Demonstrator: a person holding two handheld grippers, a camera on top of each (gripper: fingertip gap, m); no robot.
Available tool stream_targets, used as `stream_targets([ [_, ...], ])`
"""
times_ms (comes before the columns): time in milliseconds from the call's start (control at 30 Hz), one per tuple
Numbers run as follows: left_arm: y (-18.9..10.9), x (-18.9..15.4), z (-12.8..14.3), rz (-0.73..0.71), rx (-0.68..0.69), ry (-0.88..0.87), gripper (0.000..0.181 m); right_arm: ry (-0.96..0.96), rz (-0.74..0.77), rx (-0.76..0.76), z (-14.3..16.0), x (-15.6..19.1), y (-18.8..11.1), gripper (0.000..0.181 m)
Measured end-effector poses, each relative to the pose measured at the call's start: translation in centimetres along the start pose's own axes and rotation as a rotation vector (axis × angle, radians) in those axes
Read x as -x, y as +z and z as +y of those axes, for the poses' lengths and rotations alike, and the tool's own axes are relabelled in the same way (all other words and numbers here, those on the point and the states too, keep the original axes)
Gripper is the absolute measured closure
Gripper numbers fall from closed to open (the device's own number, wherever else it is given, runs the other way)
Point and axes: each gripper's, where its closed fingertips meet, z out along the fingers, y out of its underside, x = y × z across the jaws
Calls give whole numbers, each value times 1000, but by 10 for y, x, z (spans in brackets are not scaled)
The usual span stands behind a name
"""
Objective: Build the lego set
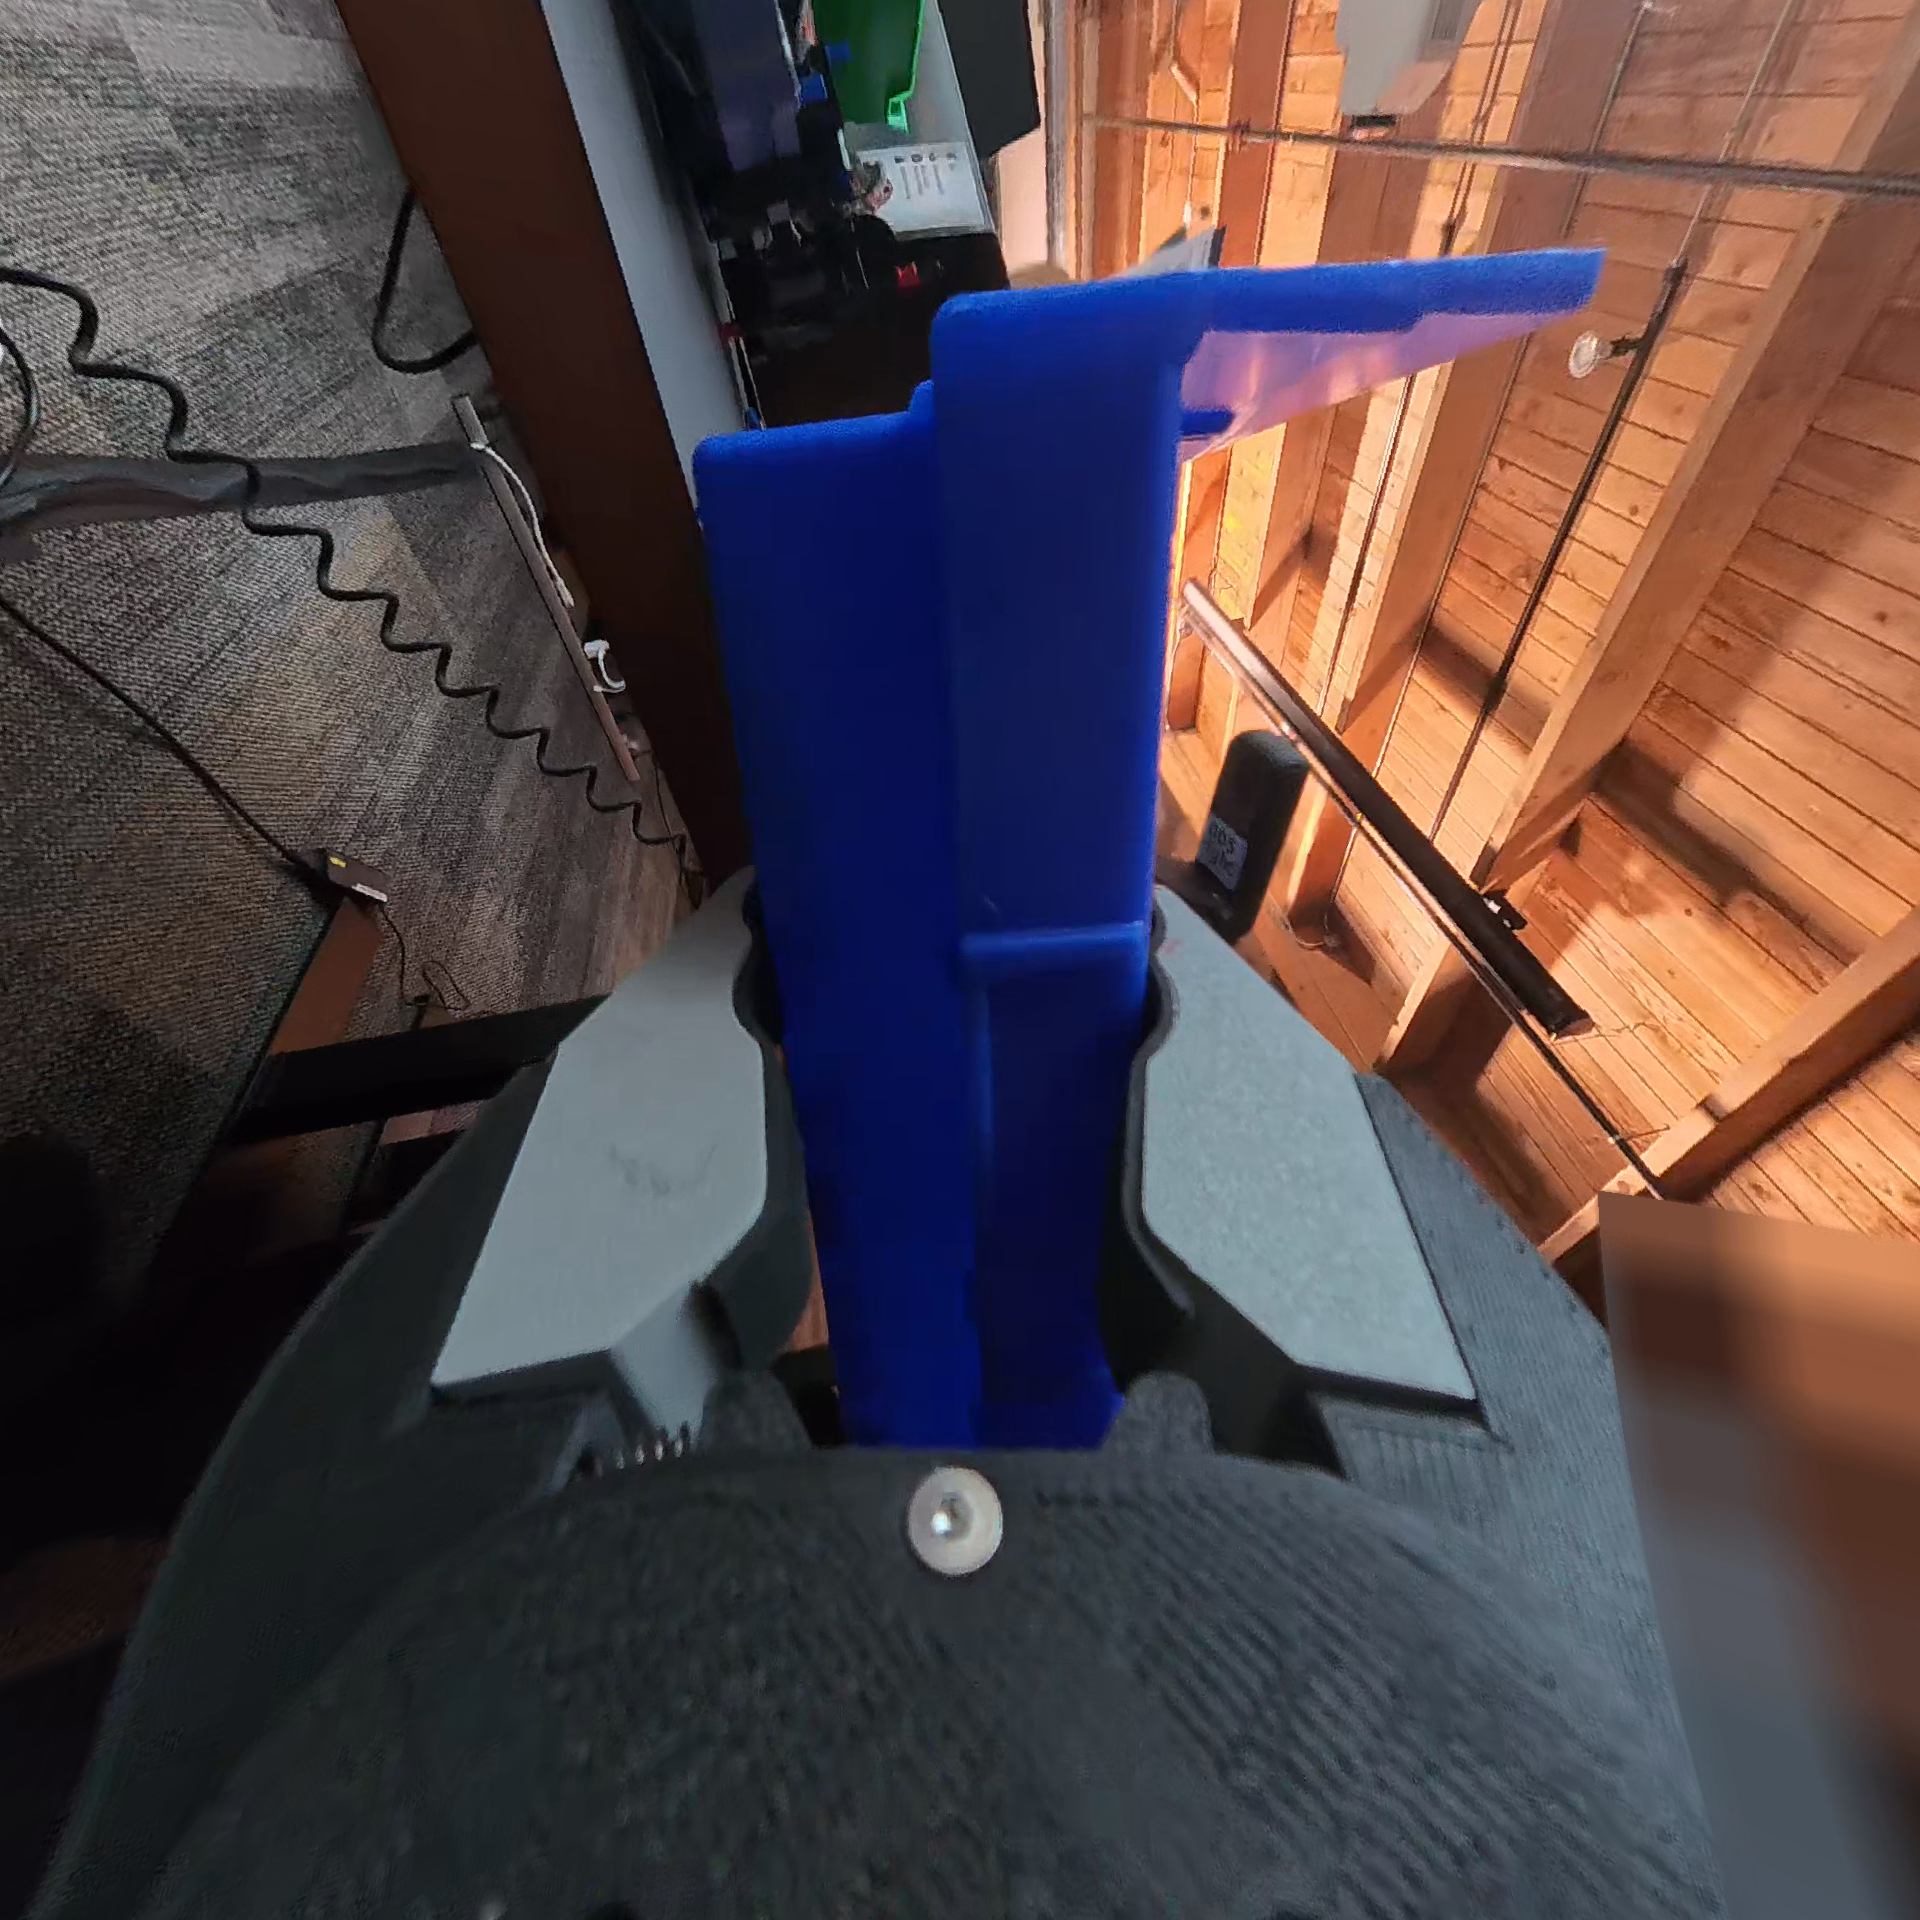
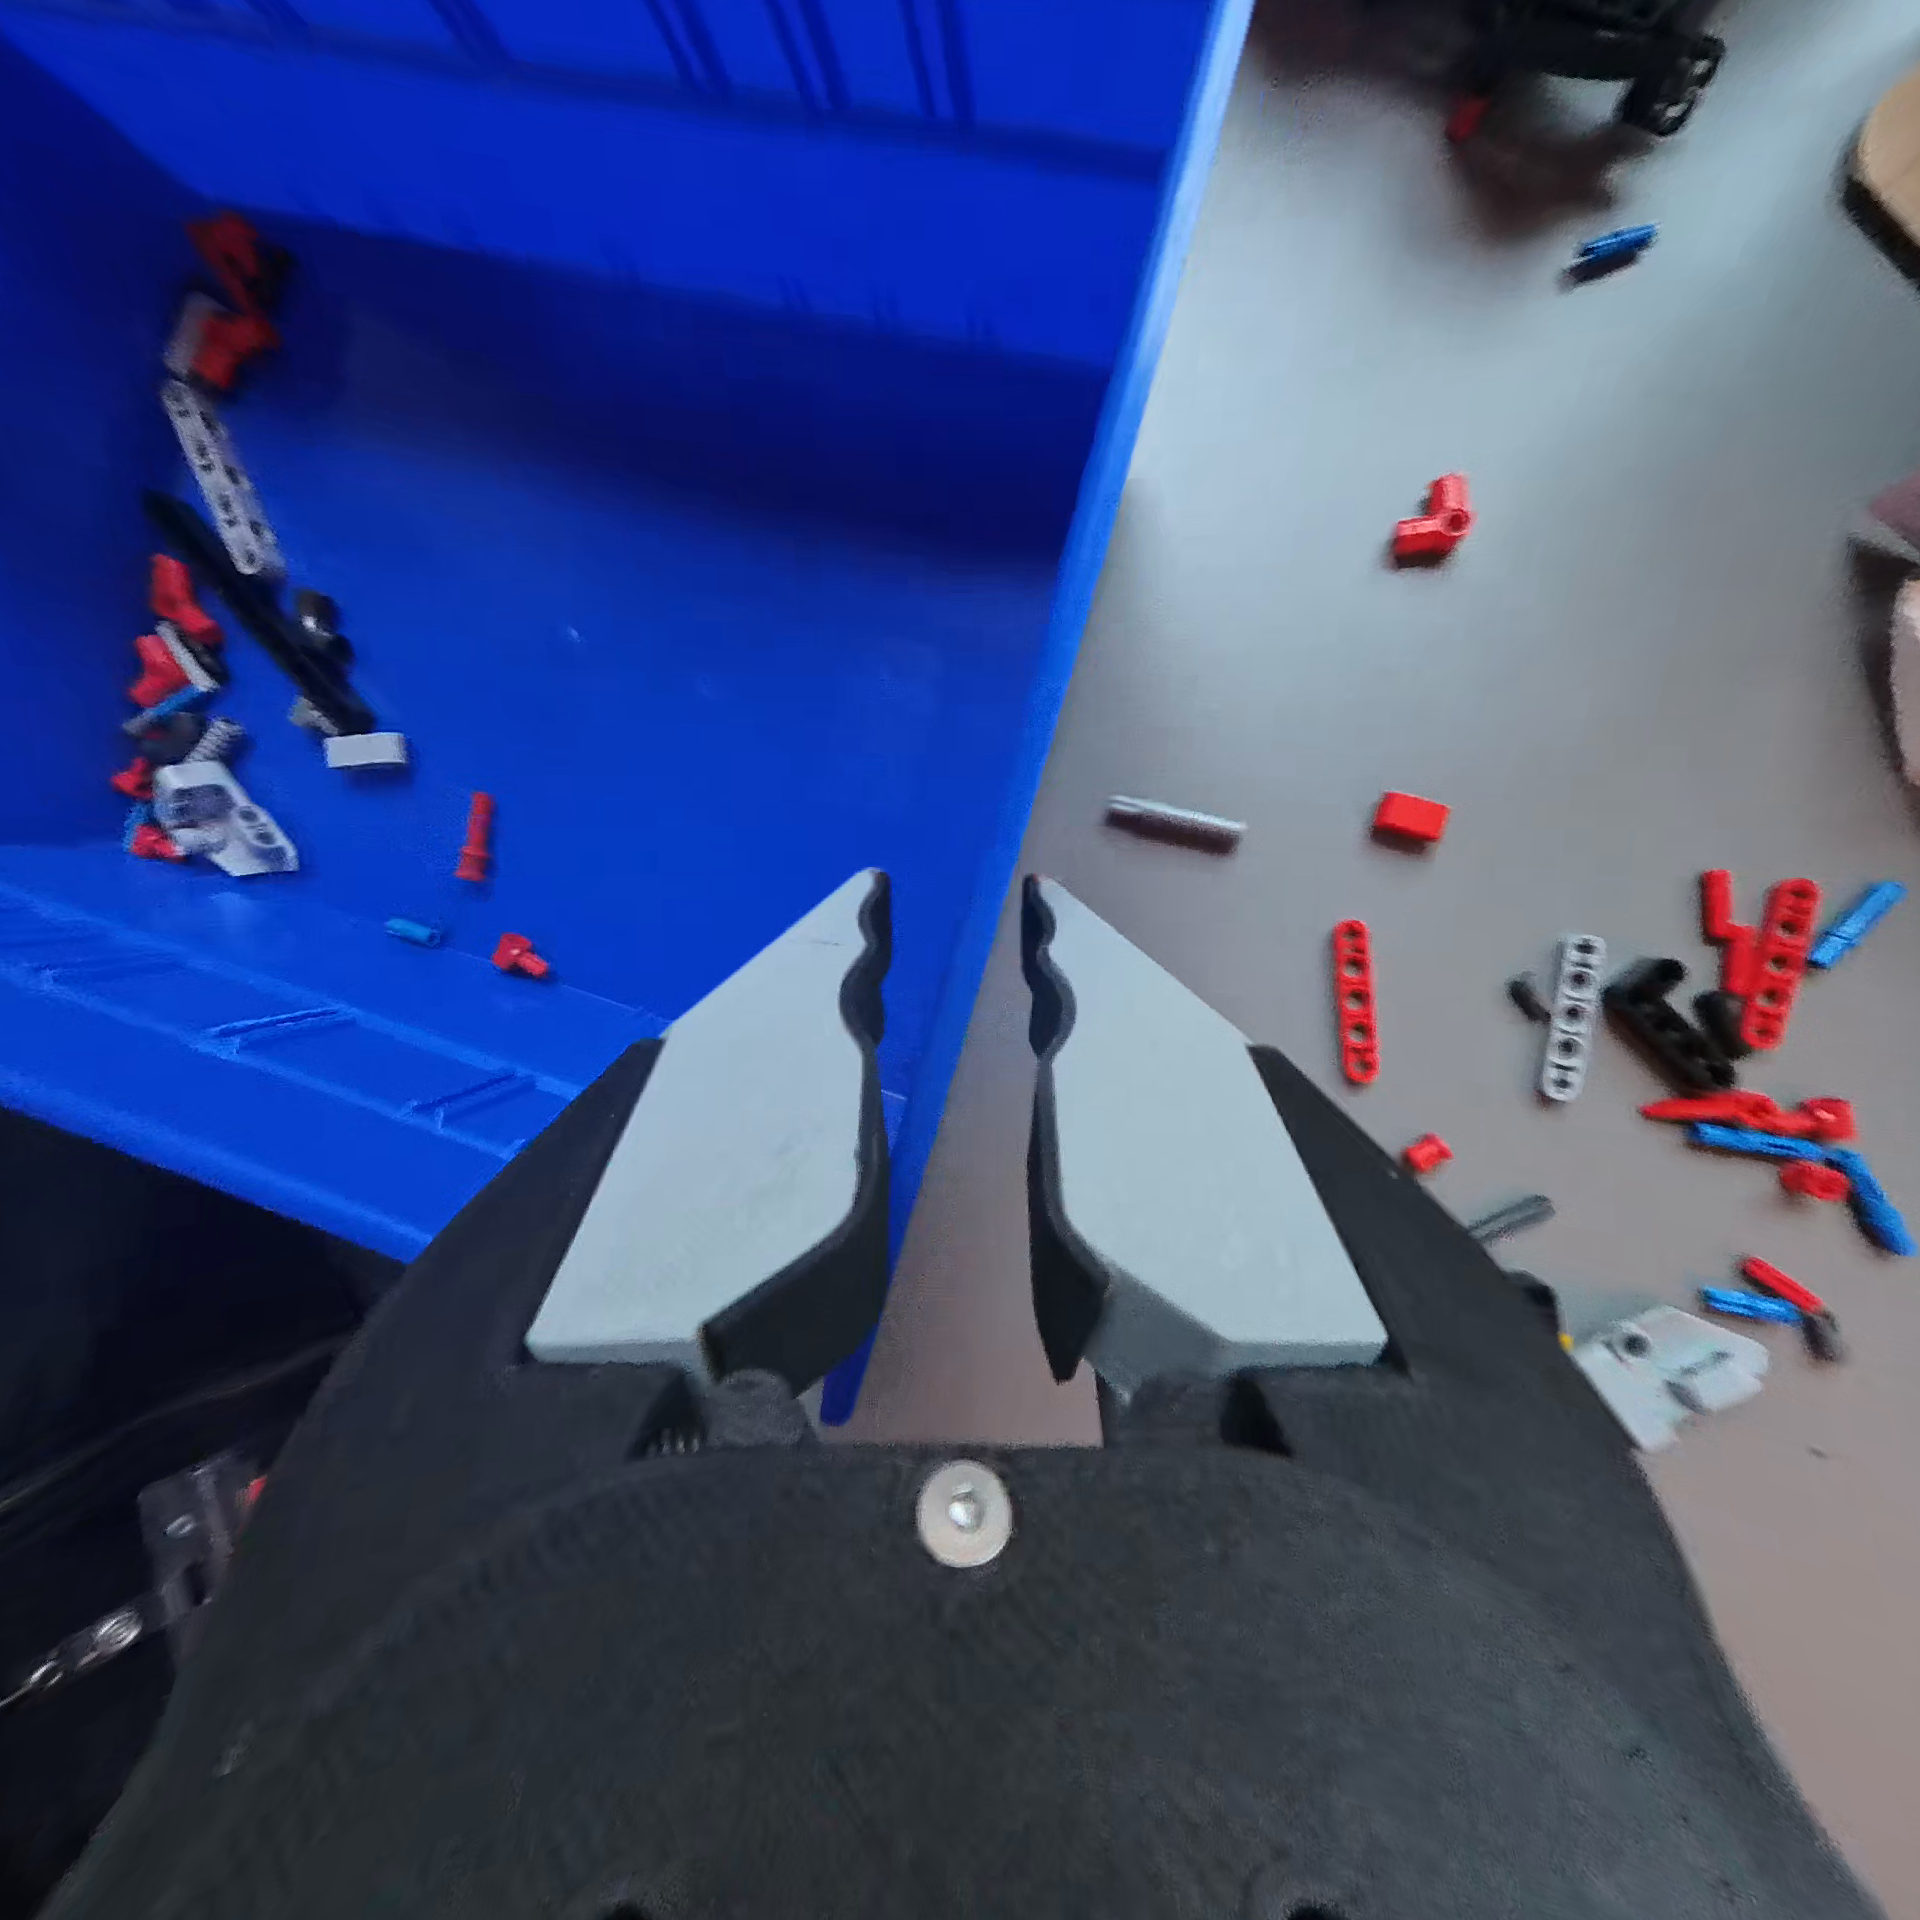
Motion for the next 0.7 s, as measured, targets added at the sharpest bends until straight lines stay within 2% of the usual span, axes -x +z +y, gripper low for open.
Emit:
stream_targets([
  [167, -19, -8, 11, 9, 64, 20, 112, 3, -144, 6, 4, 29, 11, 151],
  [233, -24, -9, 19, 10, 105, 15, 112, 48, -228, 49, 10, 41, 15, 137],
  [300, -31, -10, 27, 10, 137, 11, 112, 75, -267, 73, 14, 49, 14, 132],
  [500, -51, -18, 52, 43, 253, 22, 112, 28, -240, 49, 44, 86, -6, 124],
  [600, -57, -11, 70, 52, 360, -17, 112, 25, -153, 116, 80, 103, -11, 125],
  [700, -58, -3, 88, 70, 454, -61, 112, 21, -129, 117, 111, 122, -20, 115],
])
